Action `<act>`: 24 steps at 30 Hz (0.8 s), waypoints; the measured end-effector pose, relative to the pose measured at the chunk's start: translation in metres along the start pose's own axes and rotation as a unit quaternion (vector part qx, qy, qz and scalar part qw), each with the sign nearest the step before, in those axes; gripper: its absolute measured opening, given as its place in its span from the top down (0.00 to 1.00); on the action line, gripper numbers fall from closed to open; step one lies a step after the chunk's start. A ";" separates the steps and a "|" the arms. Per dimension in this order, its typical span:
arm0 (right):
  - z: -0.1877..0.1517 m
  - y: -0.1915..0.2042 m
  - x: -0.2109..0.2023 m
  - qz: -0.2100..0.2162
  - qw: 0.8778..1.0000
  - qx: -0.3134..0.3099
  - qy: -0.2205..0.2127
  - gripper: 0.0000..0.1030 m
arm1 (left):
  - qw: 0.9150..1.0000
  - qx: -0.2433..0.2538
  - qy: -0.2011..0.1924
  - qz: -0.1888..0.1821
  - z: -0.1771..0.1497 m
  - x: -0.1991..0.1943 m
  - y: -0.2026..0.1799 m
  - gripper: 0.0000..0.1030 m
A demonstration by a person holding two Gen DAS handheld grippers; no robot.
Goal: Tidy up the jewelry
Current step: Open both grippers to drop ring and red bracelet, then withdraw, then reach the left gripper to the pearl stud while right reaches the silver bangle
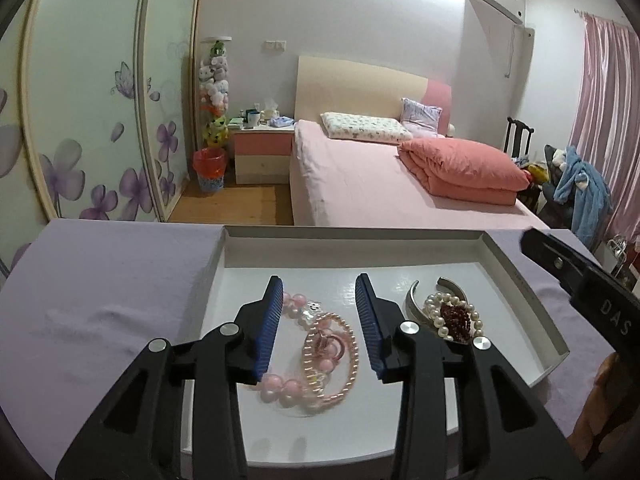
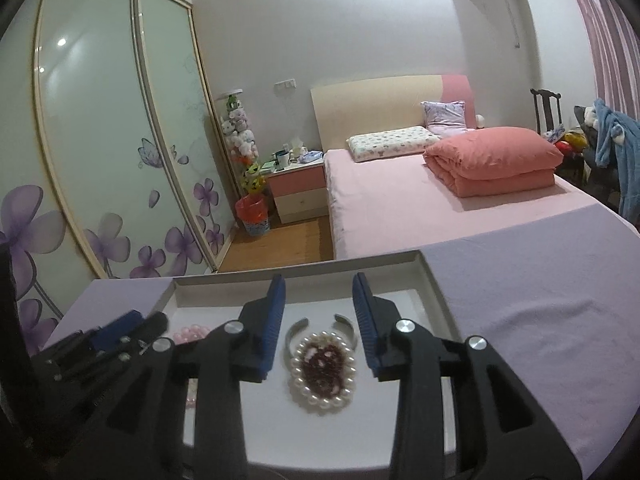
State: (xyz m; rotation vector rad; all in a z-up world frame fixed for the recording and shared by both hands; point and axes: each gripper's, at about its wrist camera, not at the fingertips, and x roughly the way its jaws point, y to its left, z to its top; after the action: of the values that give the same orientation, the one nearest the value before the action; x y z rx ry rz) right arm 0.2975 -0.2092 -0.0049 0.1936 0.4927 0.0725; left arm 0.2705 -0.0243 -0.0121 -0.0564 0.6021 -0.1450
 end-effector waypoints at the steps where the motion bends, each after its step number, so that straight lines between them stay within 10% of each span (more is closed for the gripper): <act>1: 0.001 -0.002 -0.001 0.000 1.000 0.002 0.001 0.65 | 1.000 -0.006 0.000 -0.002 0.001 -0.003 0.005 0.62; 12: -0.025 0.002 -0.041 0.014 0.999 -0.020 0.027 0.65 | 0.999 -0.033 -0.005 0.025 -0.014 -0.057 0.055 0.56; 24: -0.088 0.025 -0.046 0.042 0.983 -0.088 0.155 0.69 | 0.998 -0.026 0.037 0.044 -0.065 -0.081 0.076 0.55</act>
State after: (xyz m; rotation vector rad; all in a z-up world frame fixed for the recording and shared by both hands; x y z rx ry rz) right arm 0.2141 -0.1754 -0.0546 0.0280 0.7853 0.2309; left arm 0.1765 0.0623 -0.0269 -0.0755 0.6803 -0.0454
